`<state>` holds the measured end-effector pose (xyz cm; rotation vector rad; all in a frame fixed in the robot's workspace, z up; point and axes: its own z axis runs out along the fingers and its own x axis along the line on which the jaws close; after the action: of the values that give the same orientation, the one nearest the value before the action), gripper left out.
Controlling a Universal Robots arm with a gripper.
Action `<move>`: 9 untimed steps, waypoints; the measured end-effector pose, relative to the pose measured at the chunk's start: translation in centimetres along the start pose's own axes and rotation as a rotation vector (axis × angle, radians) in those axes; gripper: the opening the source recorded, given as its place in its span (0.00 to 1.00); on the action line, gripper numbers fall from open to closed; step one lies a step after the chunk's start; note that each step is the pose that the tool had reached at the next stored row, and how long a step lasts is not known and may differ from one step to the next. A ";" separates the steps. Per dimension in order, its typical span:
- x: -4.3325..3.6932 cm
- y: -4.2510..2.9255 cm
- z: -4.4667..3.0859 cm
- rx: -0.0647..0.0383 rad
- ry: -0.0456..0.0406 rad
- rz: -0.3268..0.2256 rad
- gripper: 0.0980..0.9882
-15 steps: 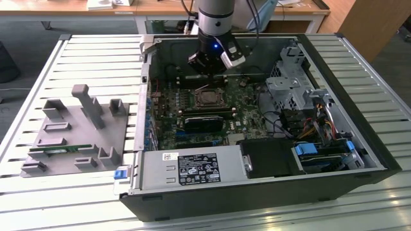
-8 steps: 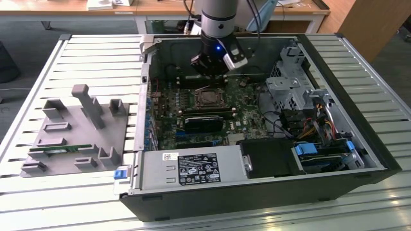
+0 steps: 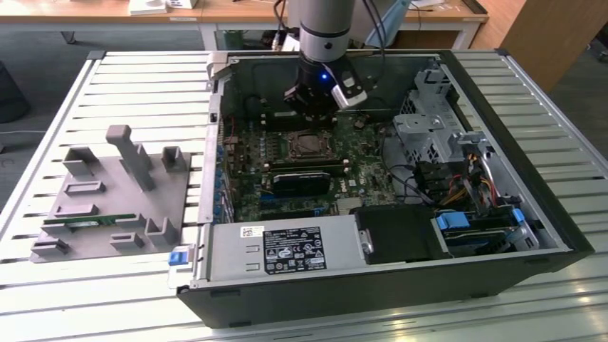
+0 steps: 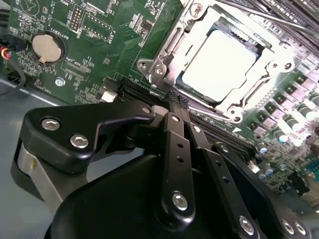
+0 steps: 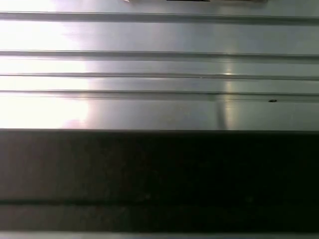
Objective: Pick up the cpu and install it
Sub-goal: 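Install the first cpu locking lever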
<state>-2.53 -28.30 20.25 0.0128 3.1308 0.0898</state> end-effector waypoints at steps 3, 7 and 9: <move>-0.01 -0.01 0.20 0.000 0.0001 0.000 0.01; -0.02 0.00 0.02 0.000 0.0001 0.000 0.01; -0.04 0.00 0.00 0.000 0.0003 0.000 0.01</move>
<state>-2.49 -28.30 20.25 0.0124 3.1310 0.0902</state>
